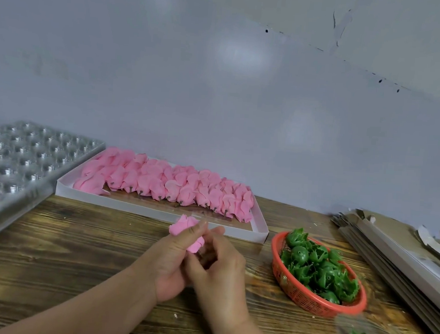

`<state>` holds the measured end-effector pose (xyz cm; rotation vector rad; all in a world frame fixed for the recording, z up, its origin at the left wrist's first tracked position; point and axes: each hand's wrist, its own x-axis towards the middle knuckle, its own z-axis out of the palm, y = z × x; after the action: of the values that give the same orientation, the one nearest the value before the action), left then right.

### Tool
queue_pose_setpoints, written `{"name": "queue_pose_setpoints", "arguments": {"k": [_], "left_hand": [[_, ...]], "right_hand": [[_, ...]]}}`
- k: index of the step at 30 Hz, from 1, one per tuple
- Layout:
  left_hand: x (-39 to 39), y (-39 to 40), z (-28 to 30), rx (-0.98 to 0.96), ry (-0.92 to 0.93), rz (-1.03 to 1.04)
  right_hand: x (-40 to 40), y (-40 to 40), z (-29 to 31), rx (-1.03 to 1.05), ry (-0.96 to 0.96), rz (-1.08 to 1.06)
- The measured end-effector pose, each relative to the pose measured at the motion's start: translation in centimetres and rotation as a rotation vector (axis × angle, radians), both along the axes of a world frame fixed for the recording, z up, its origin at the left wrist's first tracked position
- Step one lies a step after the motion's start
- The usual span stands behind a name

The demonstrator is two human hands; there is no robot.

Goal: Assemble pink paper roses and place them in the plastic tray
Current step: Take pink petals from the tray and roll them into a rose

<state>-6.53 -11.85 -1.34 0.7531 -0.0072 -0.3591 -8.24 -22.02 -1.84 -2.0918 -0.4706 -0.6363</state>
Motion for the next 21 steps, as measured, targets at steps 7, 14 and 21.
{"name": "queue_pose_setpoints", "arguments": {"k": [7, 14, 21], "left_hand": [[-0.3, 0.3, 0.1, 0.022, -0.061, -0.070], [0.1, 0.2, -0.1, 0.033, -0.054, -0.085], [-0.7, -0.5, 0.7, 0.033, -0.063, -0.027]], "right_hand": [[0.0, -0.3, 1.0, 0.436, 0.404, 0.275], [0.2, -0.2, 0.8, 0.444, 0.432, 0.289], [0.0, -0.3, 0.8, 0.311, 0.168, 0.190]]}}
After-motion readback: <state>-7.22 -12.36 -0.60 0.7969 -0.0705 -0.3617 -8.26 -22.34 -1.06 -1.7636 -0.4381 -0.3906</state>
